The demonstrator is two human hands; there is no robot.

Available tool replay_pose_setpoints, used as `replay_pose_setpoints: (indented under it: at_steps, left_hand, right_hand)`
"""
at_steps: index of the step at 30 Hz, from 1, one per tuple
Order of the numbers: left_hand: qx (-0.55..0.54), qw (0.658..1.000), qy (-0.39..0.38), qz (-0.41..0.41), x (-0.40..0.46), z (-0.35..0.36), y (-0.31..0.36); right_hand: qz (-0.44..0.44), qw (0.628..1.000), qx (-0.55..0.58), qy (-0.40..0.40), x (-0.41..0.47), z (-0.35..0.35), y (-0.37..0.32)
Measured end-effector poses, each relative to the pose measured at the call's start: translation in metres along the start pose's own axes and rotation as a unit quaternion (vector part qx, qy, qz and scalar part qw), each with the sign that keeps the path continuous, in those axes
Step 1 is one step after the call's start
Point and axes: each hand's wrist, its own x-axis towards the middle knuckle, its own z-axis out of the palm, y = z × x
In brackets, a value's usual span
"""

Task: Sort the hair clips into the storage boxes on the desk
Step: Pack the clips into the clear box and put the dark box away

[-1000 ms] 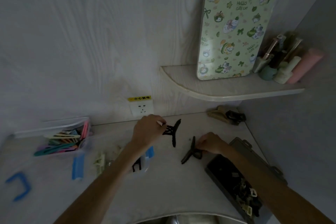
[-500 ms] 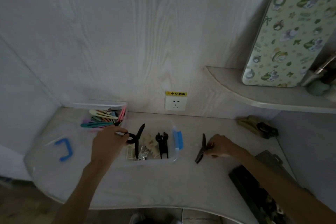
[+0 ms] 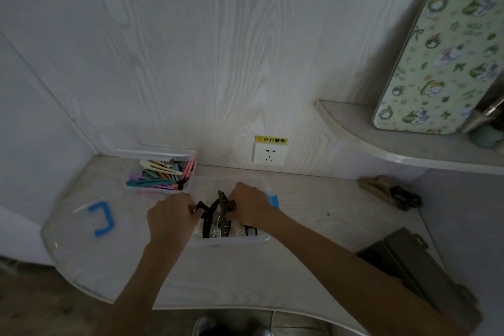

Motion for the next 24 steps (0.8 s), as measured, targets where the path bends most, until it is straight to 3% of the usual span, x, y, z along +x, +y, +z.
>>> replay_pose_setpoints:
  at_steps: [5, 8, 11, 15, 18, 24]
  left_hand:
    - [-0.037, 0.999, 0.023, 0.006, 0.001, 0.001, 0.005]
    - [-0.047, 0.996, 0.055, 0.060, 0.013, -0.009, 0.037]
    - [-0.093, 0.984, 0.055, 0.142, 0.023, -0.015, 0.086]
    - [-0.111, 0.956, -0.023, 0.271, 0.027, 0.000, 0.177]
    - [-0.060, 0.906, -0.110, 0.405, 0.029, 0.027, 0.259]
    - [0.018, 0.842, -0.224, 0.491, 0.038, 0.105, 0.360]
  right_hand:
    - [-0.038, 0.995, 0.089, -0.010, -0.016, -0.011, 0.016]
    - [-0.036, 0.981, 0.163, 0.102, -0.054, -0.028, 0.045]
    - [0.021, 0.968, 0.176, 0.176, -0.097, -0.035, 0.100]
    - [0.203, 0.941, 0.173, 0.209, -0.148, -0.035, 0.200]
    - [0.328, 0.910, 0.178, 0.180, -0.181, -0.042, 0.260]
    - [0.392, 0.901, 0.116, 0.148, -0.184, -0.046, 0.319]
